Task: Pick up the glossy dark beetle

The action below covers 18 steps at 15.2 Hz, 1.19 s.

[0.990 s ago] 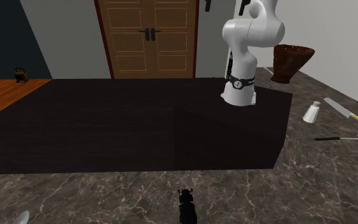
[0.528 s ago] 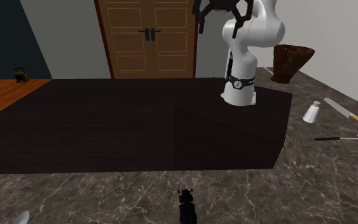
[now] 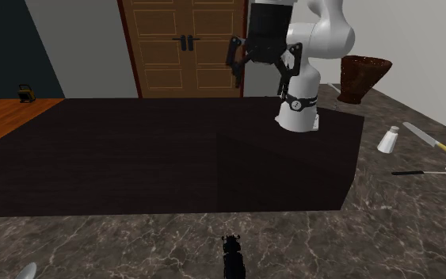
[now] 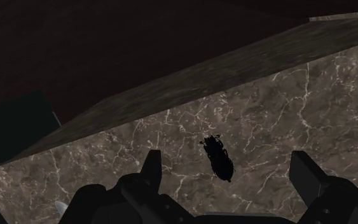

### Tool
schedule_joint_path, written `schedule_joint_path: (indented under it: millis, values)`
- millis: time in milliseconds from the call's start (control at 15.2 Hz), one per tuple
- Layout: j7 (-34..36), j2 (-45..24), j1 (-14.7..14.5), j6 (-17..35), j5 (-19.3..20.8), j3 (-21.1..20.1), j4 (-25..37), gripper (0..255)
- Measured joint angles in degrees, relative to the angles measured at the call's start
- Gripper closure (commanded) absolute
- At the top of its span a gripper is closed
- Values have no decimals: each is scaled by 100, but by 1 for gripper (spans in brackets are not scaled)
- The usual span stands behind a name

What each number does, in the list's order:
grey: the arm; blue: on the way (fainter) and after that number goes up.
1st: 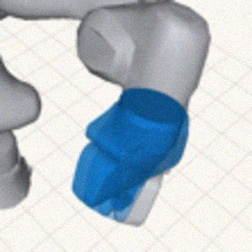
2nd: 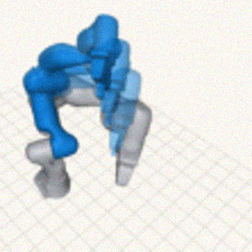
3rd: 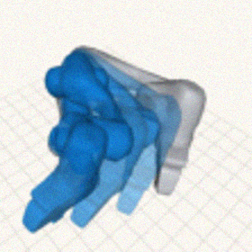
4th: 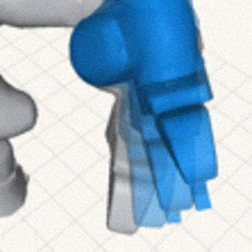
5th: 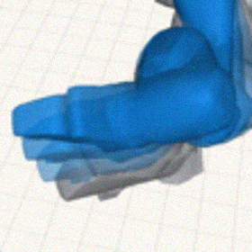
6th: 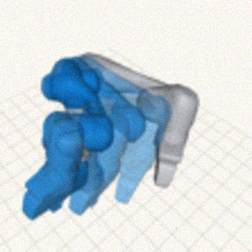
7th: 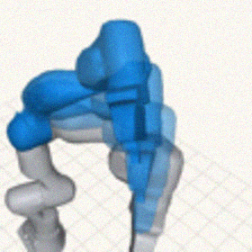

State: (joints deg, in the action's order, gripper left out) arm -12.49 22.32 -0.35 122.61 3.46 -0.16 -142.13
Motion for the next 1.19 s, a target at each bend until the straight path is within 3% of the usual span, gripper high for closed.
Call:
schedule_joint_path:
  millis: [660,1188]
  values:
    - [-332,-2149,-111,1685,-70,-2,435,0]
    - [-623,-3972,-146,2481,-129,-86,1437,0]
